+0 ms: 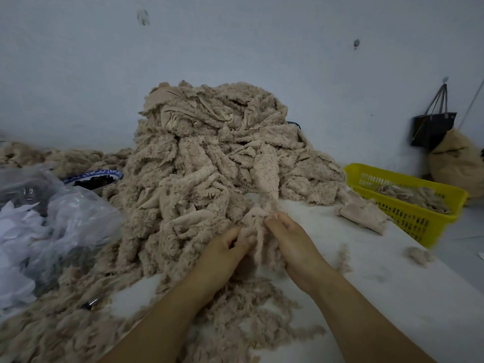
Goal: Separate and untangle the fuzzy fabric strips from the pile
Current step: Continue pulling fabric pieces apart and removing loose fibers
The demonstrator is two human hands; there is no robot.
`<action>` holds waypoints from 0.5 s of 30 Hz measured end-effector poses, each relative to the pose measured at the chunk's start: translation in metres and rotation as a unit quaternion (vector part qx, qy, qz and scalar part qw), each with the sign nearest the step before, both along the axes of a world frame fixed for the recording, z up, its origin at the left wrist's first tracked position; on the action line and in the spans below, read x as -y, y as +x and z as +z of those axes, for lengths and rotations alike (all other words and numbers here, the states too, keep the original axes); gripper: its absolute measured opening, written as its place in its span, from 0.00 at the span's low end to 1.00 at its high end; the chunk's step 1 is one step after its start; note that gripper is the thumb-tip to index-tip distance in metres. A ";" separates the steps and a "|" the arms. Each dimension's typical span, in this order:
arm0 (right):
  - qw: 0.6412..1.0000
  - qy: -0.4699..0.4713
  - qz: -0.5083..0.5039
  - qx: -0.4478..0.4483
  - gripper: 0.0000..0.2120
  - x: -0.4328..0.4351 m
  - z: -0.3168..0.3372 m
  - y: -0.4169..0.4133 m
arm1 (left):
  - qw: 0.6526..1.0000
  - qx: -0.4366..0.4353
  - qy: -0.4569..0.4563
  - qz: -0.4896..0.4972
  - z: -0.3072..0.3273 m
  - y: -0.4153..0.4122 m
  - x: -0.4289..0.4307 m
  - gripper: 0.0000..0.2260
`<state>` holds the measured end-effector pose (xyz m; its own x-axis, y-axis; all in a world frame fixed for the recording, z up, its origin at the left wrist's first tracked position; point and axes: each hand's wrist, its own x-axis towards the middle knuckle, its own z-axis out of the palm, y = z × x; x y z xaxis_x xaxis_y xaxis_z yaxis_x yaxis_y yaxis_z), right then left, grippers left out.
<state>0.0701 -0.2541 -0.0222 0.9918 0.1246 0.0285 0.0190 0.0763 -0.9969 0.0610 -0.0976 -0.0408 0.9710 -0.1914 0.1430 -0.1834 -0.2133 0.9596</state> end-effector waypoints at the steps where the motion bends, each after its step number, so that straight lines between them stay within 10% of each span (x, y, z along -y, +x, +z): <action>1: 1.000 0.007 -0.016 -0.001 0.12 0.000 -0.001 0.002 | 1.000 0.005 -0.003 0.005 0.000 0.000 -0.001 0.09; 7: 0.999 0.042 -0.032 -0.004 0.12 -0.006 -0.003 0.004 | 0.995 -0.022 -0.084 0.056 0.003 0.002 -0.001 0.11; 15: 0.966 -0.159 0.139 0.151 0.09 -0.025 -0.008 -0.013 | 0.916 -0.223 -0.330 -0.052 0.011 -0.003 -0.009 0.14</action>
